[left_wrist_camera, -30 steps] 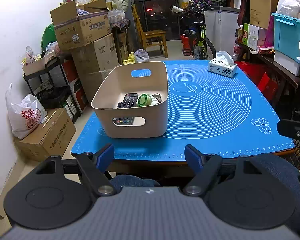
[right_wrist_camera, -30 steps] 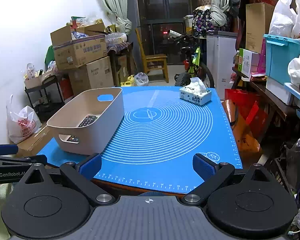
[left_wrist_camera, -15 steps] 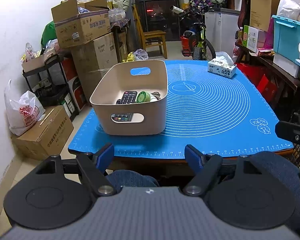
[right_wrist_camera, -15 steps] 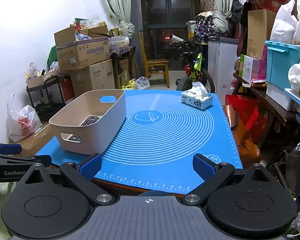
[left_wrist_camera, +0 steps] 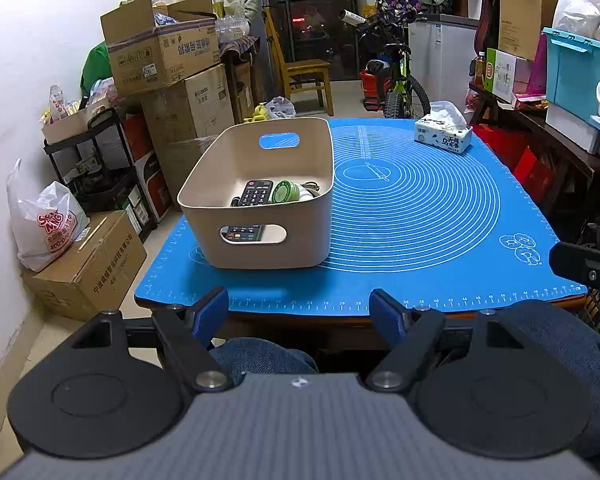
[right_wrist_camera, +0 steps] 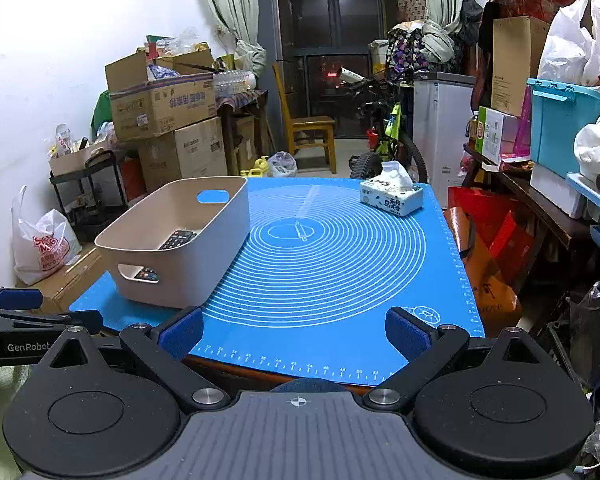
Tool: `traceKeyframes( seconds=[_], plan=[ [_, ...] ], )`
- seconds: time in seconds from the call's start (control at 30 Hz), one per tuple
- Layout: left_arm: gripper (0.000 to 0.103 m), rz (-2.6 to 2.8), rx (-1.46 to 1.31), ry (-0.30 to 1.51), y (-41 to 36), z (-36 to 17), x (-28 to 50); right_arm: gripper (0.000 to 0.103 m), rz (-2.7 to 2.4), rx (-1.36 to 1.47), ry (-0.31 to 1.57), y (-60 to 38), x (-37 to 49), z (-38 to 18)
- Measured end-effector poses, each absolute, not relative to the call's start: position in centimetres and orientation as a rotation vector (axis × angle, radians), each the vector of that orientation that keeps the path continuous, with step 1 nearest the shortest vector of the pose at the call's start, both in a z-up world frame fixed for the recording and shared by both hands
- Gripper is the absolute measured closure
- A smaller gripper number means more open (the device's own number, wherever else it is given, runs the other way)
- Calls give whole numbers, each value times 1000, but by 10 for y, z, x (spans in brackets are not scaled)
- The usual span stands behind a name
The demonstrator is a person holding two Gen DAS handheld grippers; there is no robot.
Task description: Organize rigid objects
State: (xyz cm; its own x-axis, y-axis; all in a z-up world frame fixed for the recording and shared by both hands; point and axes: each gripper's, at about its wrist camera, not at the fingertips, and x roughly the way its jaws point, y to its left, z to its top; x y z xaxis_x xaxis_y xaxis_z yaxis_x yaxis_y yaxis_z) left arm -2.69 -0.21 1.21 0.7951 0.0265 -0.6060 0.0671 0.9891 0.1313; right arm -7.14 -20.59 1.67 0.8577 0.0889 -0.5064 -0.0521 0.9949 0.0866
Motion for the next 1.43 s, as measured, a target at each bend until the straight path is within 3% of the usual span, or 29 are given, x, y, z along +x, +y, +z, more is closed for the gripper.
traceKeyframes(
  seconds=[1.43],
  plan=[
    [25, -34, 159, 650, -9, 8, -28, 5, 69, 76, 535, -211, -70, 15]
  ],
)
